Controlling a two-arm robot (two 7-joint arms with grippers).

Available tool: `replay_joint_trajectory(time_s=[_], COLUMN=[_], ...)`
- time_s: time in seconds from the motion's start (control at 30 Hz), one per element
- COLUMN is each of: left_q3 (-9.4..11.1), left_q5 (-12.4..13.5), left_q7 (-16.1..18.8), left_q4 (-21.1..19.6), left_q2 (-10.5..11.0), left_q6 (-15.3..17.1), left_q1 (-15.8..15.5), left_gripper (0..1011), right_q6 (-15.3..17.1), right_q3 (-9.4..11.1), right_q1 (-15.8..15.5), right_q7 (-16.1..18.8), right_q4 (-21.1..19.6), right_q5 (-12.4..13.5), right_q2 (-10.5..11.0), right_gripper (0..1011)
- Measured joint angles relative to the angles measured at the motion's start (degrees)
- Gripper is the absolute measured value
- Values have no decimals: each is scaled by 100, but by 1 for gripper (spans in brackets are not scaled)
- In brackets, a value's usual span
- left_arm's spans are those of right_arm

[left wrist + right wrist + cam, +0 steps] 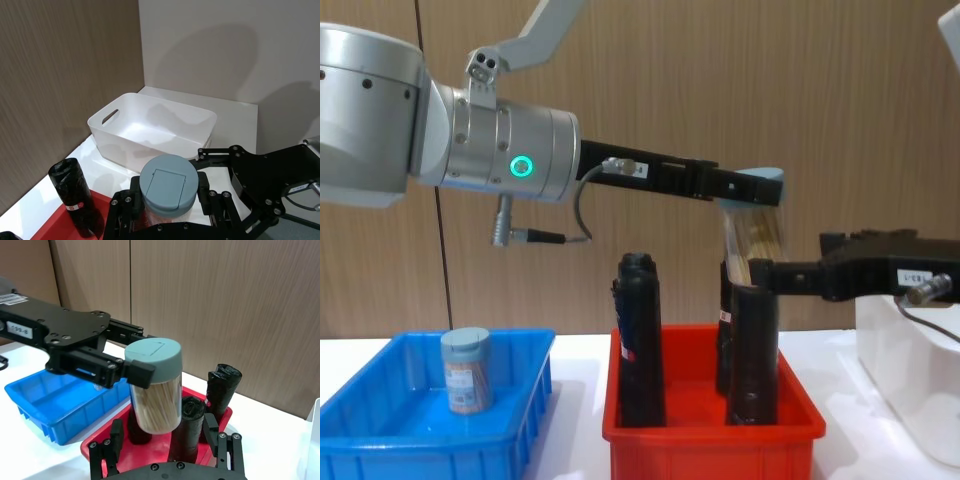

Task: Pick the cotton swabs from the blue box and place them into the white box.

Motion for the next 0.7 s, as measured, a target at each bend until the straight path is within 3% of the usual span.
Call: replay_joint_trajectory(time_s=[0.7], left_q3=[-1], left_q5=[0], left_q7=[1], left_q4=[-1], left_q2=[0], left_q6=[0], left_q1=[0], left_gripper=[664], right_q6=[168], right_q3=[5], right_q1=[575], right_q7=[285], right_q4=[681], right_q5=[108], right_q2=[-201], right_gripper=[1002])
